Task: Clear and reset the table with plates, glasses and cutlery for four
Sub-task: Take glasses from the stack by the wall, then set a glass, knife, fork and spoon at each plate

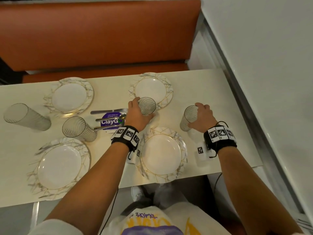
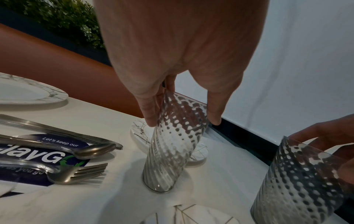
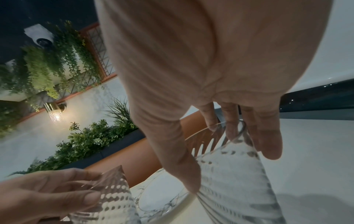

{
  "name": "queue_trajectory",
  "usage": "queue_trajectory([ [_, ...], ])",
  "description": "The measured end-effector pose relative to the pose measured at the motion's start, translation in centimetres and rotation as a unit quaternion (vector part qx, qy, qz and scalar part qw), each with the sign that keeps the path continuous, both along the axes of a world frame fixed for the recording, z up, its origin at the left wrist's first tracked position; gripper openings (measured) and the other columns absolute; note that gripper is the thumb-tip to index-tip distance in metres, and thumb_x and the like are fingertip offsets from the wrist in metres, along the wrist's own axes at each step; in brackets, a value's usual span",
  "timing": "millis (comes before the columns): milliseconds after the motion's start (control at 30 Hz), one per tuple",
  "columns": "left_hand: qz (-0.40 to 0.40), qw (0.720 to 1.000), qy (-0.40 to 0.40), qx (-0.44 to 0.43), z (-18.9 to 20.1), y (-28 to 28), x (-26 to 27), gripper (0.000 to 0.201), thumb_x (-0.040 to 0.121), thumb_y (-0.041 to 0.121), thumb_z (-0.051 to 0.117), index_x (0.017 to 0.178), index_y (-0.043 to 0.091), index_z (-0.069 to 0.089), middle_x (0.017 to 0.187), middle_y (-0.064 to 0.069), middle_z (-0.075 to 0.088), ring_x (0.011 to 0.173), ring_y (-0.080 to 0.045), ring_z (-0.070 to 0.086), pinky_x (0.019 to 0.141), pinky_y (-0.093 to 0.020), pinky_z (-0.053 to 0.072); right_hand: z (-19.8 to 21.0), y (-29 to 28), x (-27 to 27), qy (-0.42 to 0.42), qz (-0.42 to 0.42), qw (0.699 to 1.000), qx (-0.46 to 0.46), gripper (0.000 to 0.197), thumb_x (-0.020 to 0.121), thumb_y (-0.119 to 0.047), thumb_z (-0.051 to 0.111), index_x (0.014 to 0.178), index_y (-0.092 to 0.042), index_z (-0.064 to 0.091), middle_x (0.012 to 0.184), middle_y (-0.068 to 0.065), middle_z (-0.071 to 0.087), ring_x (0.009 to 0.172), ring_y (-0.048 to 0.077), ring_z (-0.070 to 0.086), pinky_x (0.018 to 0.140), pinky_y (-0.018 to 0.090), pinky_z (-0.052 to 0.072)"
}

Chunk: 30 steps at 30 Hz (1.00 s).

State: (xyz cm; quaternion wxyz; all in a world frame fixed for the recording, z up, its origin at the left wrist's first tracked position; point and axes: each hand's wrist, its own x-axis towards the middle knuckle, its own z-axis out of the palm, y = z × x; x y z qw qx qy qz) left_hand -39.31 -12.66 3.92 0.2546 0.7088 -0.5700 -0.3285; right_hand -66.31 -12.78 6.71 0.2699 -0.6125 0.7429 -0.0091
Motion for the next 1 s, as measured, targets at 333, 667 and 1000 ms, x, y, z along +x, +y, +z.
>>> queue_trajectory([
  [333, -0.008, 0.999, 0.029, 0.028, 0.7, 1.1, 2.1, 0.125, 0.070, 0.074, 0.080, 0.163, 0.020, 0.016, 0.160, -0.008, 0.029, 0.144, -0.028, 0.041, 0.115, -0.053, 0.043, 3.3, -1.5, 1.8, 0.067, 0.065, 0.993, -0.066, 0.097, 0.076, -0.050, 0.079, 0.153, -0.017, 0.029, 0.149, 0.015, 0.034, 0.135, 0.037, 0.030, 0.108, 0.046, 0.033],
  [667, 0.084, 0.996, -0.005, -0.024, -0.8, 3.2, 9.5, 0.025, 0.100, 0.017, 0.062, 0.124, 0.009, 0.066, 0.116, -0.012, 0.070, 0.107, -0.028, 0.066, 0.095, -0.037, 0.053, 5.9, -1.0, 14.4, -0.160, 0.175, 0.934, -0.266, 0.028, 0.084, -0.019, 0.068, 0.113, -0.019, 0.067, 0.118, 0.001, 0.055, 0.113, 0.022, 0.045, 0.096, 0.035, 0.044],
  [1000, 0.004, 0.991, -0.105, 0.084, -3.2, -3.5, 14.0, 0.028, 0.093, 0.004, 0.058, 0.119, 0.006, 0.069, 0.122, -0.017, 0.067, 0.114, -0.034, 0.064, 0.095, -0.044, 0.054, -0.5, 0.6, 25.4, -0.200, 0.215, 0.950, -0.107, 0.020, 0.085, -0.009, 0.061, 0.103, -0.012, 0.069, 0.101, 0.004, 0.064, 0.090, 0.020, 0.060, 0.079, 0.034, 0.053],
])
